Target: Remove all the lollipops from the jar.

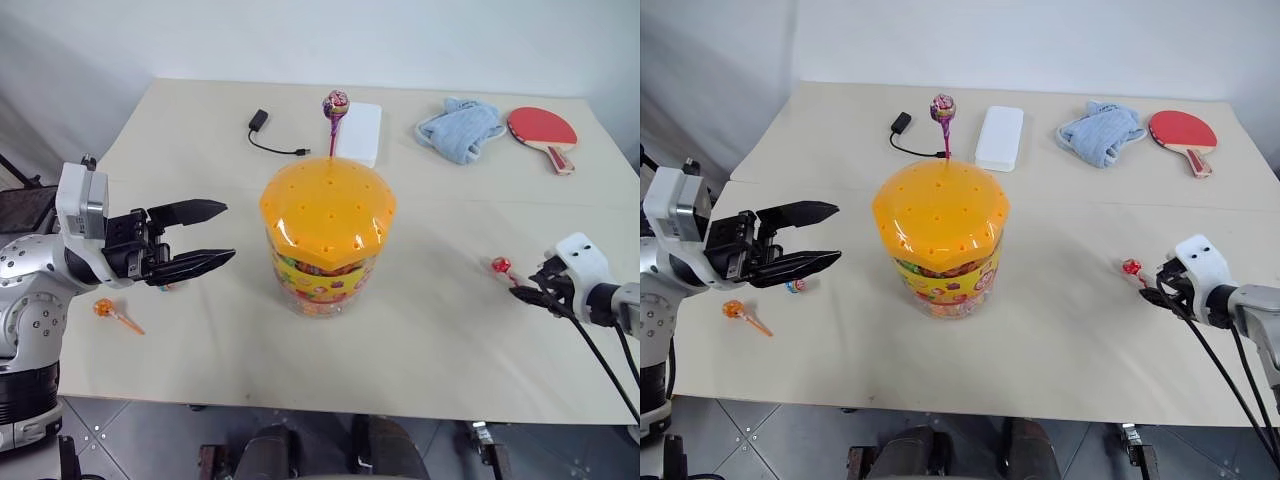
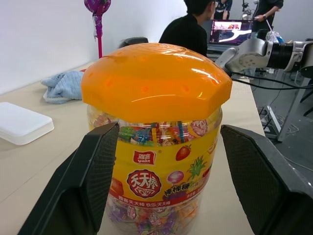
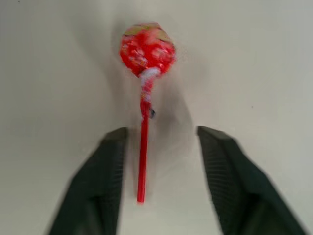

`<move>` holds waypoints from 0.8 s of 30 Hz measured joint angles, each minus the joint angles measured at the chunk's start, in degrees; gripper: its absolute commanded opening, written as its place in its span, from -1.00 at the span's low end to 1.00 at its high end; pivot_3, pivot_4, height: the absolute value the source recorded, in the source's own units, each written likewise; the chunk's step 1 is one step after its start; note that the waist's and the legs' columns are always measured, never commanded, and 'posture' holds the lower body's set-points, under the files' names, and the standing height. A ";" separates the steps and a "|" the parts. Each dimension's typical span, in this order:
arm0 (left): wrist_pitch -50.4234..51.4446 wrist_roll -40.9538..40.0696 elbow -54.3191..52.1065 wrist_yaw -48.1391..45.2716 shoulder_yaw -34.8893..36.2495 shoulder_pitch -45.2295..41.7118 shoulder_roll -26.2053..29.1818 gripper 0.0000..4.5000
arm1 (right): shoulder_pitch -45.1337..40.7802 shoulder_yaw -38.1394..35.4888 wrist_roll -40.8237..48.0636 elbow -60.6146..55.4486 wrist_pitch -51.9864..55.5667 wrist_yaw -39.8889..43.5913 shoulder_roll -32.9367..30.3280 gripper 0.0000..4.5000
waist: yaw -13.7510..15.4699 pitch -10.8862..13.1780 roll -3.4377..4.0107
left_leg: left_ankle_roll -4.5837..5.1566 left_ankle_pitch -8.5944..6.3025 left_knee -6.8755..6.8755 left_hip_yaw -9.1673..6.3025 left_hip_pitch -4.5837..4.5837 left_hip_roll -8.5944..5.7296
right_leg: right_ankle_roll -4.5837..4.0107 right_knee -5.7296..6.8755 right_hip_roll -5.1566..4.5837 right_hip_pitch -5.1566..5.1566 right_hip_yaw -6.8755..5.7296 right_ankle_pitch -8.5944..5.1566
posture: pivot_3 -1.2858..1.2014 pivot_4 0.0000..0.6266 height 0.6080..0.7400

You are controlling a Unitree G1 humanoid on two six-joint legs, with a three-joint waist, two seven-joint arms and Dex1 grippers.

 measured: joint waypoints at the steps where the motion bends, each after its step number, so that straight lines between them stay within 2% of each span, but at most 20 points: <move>1: 0.01 -0.01 -0.01 0.02 0.06 -0.04 0.04 0.57 | 1.08 -1.15 0.14 -0.02 -1.47 1.33 -0.02 0.62 | 0.01 0.00 0.00 | 0.00 0.00 -0.01 0.00 -0.02 0.00 | 0.00 -0.01 0.01 -0.01 -0.01 0.00 | 0.03 -0.52 1.00; 3: 0.04 -0.01 0.17 0.24 0.62 0.02 0.24 0.57 | 2.79 -3.84 0.95 -0.05 -6.22 4.93 0.03 0.92 | -0.04 0.01 0.02 | 0.00 0.00 0.00 0.03 -0.01 -0.02 | 0.00 0.00 0.05 -0.01 -0.01 0.00 | 0.03 -0.52 1.00; 7: -0.34 0.19 0.29 0.69 2.51 1.50 0.65 0.57 | -0.66 -12.45 8.77 -2.43 -16.33 15.91 2.08 0.92 | -0.56 0.05 0.08 | 0.00 0.00 -0.02 0.22 0.16 0.04 | 0.02 0.06 0.16 -0.02 -0.01 0.01 | 0.03 -0.52 1.00; 10: -0.79 0.29 0.62 1.27 2.68 1.88 0.52 0.57 | -9.94 -12.19 13.30 -5.27 -16.44 18.56 3.86 0.92 | -0.82 0.05 0.08 | -0.04 0.02 -0.01 0.14 0.19 0.10 | 0.01 0.09 0.02 0.00 0.06 0.01 | 0.03 -0.52 1.00; 17: -0.91 -0.56 0.81 4.56 3.92 1.55 -1.22 0.57 | -36.95 2.88 17.09 -5.57 -1.75 11.44 20.64 0.92 | -1.71 0.05 0.08 | -0.13 0.04 -0.05 -0.07 -0.07 0.09 | -0.11 0.18 -0.08 -0.22 0.03 -0.04 | 0.03 -0.52 1.00; 21: 0.50 -2.61 -0.43 6.67 4.84 1.85 -1.52 0.57 | -45.29 8.19 16.75 -2.11 4.03 7.97 28.68 0.92 | -1.59 0.05 0.08 | -0.10 0.03 -0.05 -0.23 -0.20 -0.02 | -0.11 0.19 -0.11 -0.22 -0.13 -0.04 | 0.03 -0.52 1.00; 24: 0.98 -3.65 -1.06 7.30 6.56 3.92 -1.50 0.57 | -48.80 8.86 16.57 0.11 6.72 5.66 32.76 0.92 | -1.79 0.05 0.07 | -0.04 0.00 -0.04 -0.22 -0.19 -0.12 | -0.08 0.21 -0.09 -0.21 -0.14 -0.02 | 0.03 -0.52 1.00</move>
